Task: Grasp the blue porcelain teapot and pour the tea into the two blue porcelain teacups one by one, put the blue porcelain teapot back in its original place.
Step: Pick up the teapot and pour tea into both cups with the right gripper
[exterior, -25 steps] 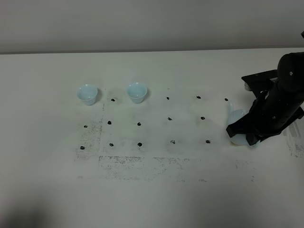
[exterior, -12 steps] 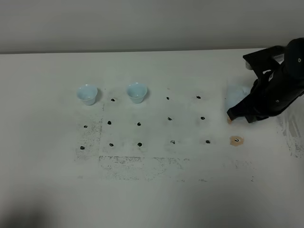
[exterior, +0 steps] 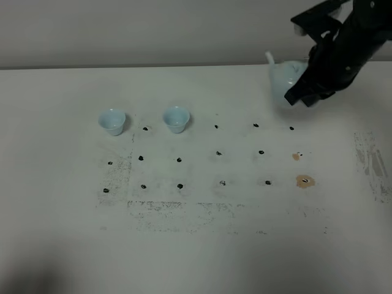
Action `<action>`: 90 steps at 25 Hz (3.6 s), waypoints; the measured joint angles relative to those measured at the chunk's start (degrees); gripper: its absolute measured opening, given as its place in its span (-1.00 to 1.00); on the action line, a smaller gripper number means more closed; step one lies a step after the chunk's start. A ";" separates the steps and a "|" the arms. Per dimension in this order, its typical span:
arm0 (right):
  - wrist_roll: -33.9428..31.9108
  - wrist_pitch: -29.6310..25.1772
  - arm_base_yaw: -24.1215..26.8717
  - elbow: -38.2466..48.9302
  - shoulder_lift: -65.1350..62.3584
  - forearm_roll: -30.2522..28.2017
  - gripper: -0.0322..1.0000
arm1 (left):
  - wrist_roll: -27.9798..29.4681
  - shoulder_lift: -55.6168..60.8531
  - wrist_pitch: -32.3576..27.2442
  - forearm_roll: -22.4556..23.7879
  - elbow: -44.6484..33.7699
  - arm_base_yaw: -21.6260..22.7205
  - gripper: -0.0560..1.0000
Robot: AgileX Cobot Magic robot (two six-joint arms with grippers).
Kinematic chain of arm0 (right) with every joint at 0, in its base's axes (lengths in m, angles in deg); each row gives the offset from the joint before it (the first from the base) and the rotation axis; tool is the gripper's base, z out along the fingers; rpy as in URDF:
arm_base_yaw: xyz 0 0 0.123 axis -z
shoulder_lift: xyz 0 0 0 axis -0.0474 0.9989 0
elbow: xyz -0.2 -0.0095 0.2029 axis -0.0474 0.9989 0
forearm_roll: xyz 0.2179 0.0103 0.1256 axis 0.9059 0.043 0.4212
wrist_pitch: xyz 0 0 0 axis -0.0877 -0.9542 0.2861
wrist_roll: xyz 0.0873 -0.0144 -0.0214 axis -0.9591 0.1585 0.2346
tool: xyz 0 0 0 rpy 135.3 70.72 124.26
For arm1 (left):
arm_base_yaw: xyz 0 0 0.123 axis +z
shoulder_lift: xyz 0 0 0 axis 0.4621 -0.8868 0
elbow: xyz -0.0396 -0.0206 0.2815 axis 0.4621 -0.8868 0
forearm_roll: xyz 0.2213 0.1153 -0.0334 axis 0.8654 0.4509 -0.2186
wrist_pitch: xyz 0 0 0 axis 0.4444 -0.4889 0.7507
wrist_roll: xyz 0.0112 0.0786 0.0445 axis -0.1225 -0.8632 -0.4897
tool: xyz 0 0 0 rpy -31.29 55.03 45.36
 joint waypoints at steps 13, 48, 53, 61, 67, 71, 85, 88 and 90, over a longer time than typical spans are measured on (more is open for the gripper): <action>16.21 -6.41 -3.05 -37.97 23.57 1.10 -0.78 | -0.05 0.00 0.00 0.00 0.00 0.00 0.24; 40.18 13.93 -14.50 -44.45 31.65 -2.38 -0.78 | -0.05 0.00 0.00 0.00 0.00 0.00 0.24; 43.17 16.03 -15.48 -44.45 33.77 -3.31 -0.78 | -0.05 0.00 0.00 0.00 0.00 0.00 0.24; 47.11 19.09 -16.25 -44.45 35.68 -5.35 -0.78 | -0.05 0.00 0.00 0.00 0.00 0.00 0.24; 48.83 20.20 -17.41 -44.45 36.19 -5.89 -0.78 | -0.05 0.00 0.00 0.00 0.00 0.00 0.24; 49.82 20.77 -17.86 -44.45 36.24 -6.54 -0.78 | -0.05 0.00 0.00 0.00 0.00 0.00 0.24; 51.60 23.80 -20.61 -44.45 37.40 -10.95 -0.78 | -0.05 0.00 0.00 0.00 0.00 0.00 0.24; 51.64 23.58 -21.60 -44.45 37.40 -11.76 -0.78 | -0.05 0.00 0.00 0.00 0.00 0.00 0.24; 51.64 23.58 -22.00 -44.45 37.40 -12.15 -0.78 | -0.05 0.00 0.00 0.00 0.00 0.00 0.24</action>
